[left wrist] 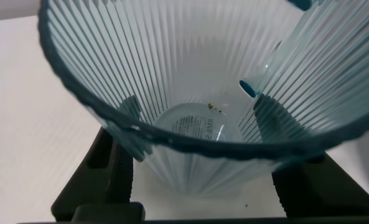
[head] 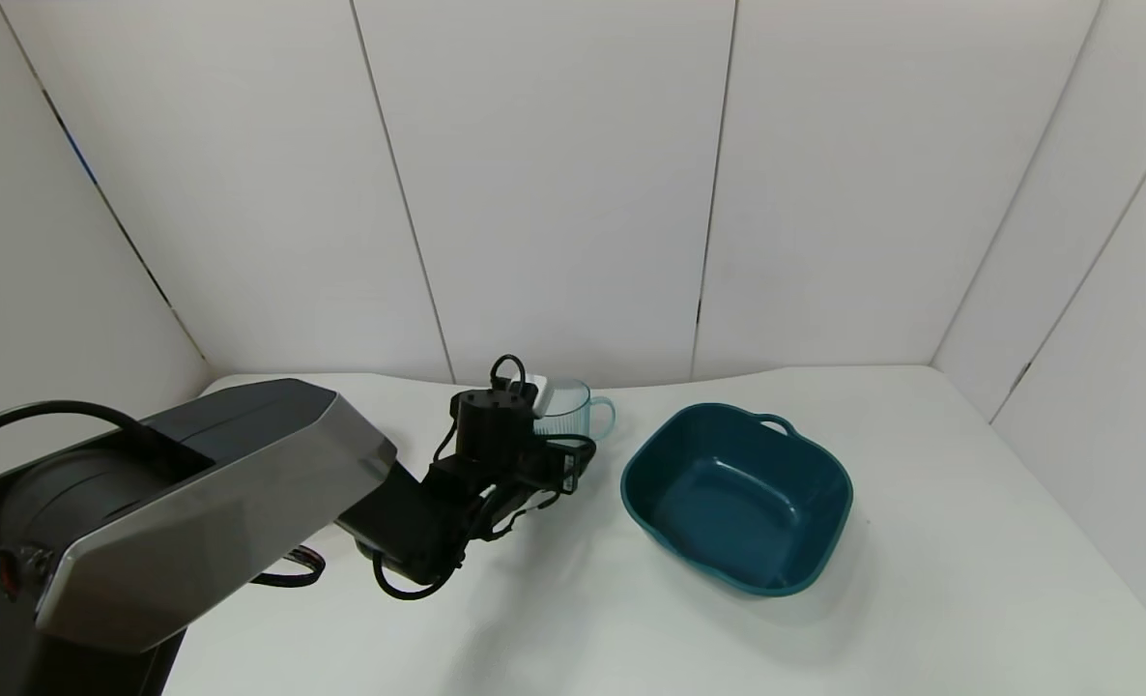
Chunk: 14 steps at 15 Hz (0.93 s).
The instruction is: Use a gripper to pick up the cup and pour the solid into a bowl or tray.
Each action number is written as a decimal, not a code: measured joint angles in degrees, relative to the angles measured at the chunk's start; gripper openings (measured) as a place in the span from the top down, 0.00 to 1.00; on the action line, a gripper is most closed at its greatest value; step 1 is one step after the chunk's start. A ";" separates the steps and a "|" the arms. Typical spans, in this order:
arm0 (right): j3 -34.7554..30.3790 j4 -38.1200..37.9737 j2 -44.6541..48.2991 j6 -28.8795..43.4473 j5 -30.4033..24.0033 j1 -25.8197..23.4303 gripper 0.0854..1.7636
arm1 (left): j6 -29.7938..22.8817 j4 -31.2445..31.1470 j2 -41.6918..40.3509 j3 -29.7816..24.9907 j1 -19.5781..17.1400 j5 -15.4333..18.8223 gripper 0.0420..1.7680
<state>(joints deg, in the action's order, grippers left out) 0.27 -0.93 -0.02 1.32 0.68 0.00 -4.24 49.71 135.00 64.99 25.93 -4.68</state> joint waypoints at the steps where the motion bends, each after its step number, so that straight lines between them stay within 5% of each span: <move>1: 0.00 0.00 0.00 0.00 -0.02 0.00 0.03 | 0.09 0.01 0.00 -0.07 0.00 0.00 0.25; 14: 0.00 0.00 0.00 0.02 0.02 0.00 0.03 | 0.69 -2.61 -2.97 -2.10 0.26 -0.20 0.07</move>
<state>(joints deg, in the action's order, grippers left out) 0.27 -0.93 -0.02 1.34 0.71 0.00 -3.55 47.10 132.02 62.89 26.19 -4.88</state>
